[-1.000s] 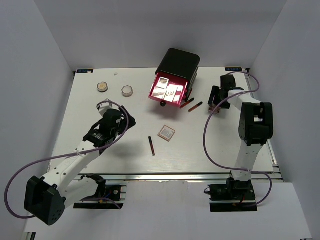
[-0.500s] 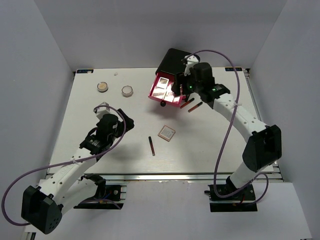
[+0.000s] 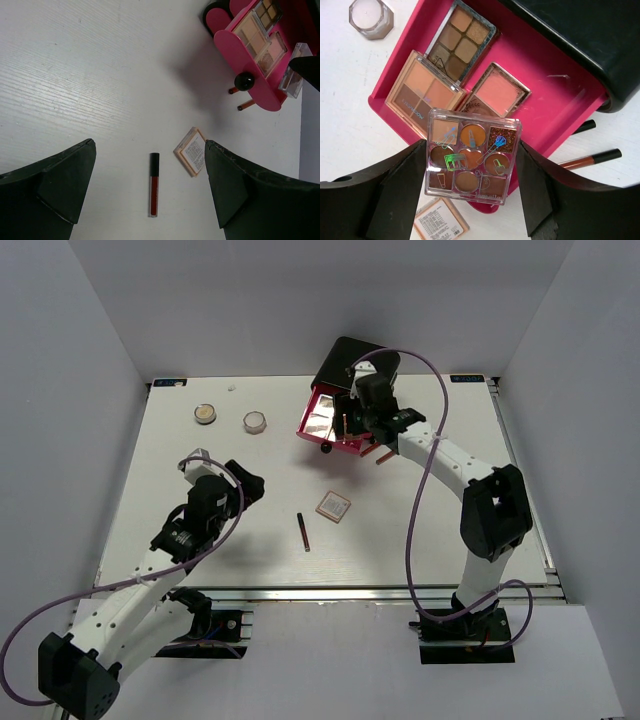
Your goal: Organize the makeup
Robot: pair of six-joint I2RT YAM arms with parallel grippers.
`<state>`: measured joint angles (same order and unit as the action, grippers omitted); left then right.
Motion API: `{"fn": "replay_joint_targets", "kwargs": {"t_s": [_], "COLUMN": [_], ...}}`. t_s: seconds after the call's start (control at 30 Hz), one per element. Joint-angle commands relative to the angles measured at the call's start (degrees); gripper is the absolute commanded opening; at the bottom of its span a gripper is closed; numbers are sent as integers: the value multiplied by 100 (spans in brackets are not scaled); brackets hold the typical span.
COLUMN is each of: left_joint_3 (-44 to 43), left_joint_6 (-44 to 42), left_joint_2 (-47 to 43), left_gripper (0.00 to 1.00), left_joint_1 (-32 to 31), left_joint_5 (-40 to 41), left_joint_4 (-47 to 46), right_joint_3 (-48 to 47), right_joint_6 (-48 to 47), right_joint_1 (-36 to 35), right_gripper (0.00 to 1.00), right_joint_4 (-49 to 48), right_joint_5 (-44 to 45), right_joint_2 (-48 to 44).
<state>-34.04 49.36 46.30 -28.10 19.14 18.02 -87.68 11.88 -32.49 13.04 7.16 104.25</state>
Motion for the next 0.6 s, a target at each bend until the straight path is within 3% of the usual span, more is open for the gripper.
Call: {"fn": "replay_joint_targets", "kwargs": {"t_s": [0.0,0.27,0.57], "left_joint_3": [143,117,143], "left_joint_6": [126,126,135], "left_joint_2": [-174,-104,-130], "left_gripper": [98,98,98], "left_joint_1": [24,24,15], "left_joint_5": [82,38,3], "left_joint_4": [26,0,-62], "right_joint_3": [-215,-65,-4], "right_joint_6": [130,34,-221], "right_joint_1": [-91,-91,-91], "right_gripper": [28,36,54], "right_joint_4": [-539,-811,-970], "right_joint_5": [400,778,980], "right_joint_2": [-36,61,219]}}
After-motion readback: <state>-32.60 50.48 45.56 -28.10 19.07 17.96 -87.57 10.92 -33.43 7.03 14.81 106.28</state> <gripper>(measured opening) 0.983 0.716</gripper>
